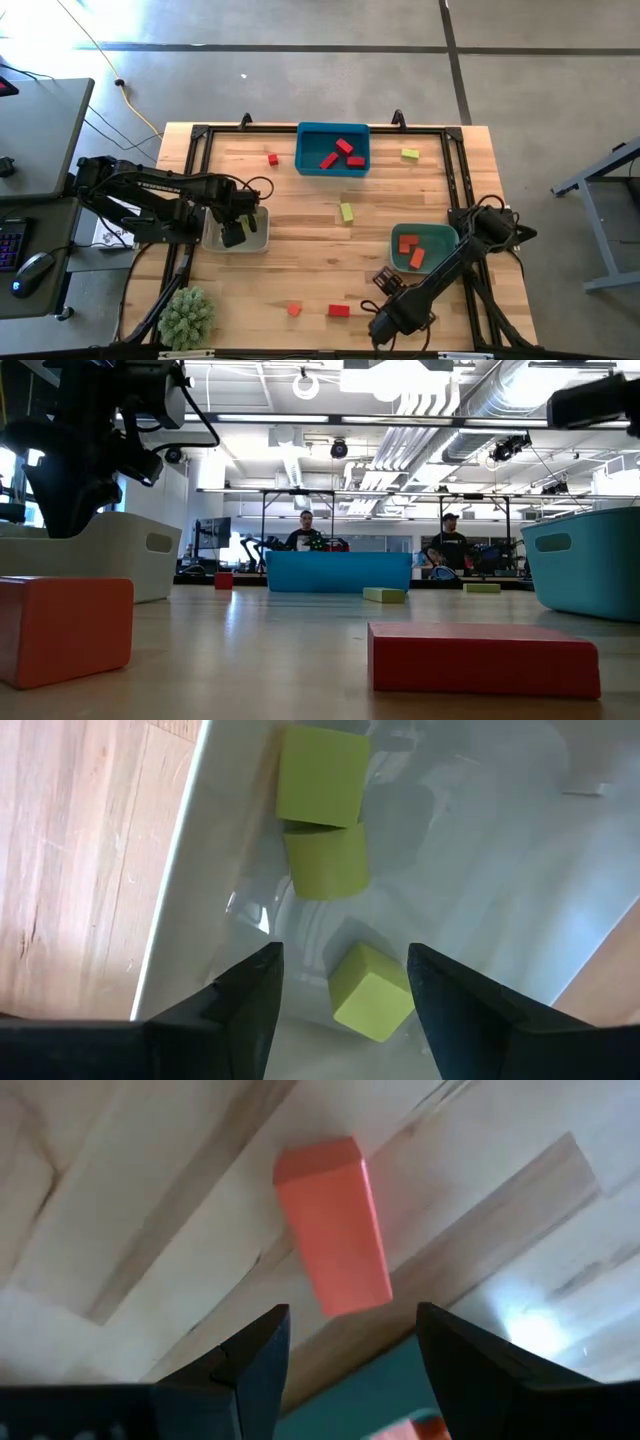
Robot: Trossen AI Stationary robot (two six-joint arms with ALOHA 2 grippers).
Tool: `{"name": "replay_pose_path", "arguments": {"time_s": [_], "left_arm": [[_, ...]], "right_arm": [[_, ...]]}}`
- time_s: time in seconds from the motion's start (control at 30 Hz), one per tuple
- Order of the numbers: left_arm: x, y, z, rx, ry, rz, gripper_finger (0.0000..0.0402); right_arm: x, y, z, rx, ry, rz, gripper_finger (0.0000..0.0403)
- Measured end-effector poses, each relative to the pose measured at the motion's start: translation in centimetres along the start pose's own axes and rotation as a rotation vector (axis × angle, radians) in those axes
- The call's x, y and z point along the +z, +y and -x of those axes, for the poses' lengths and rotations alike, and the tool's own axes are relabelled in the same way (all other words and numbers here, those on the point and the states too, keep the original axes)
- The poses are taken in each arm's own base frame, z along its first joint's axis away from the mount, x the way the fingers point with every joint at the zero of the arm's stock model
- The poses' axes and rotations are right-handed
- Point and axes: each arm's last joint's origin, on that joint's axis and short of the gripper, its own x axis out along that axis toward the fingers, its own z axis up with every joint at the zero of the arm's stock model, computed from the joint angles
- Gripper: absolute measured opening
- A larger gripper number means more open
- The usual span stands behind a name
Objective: Sort & place blocks by color
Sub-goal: Put the right orange block into the green bin
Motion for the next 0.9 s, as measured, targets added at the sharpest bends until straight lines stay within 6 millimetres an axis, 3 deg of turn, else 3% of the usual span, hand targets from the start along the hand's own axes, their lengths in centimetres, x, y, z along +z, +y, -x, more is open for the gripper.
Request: {"name": "replay_pose_path", "arguments": {"time_s": [0.9], "left_arm": [[0.0,0.0,0.0,0.0,0.0,0.001,0.0204]], "right_arm": [[1.9,0.1,-1.9,0.001,-0.138,-0.004,0.0206]]}}
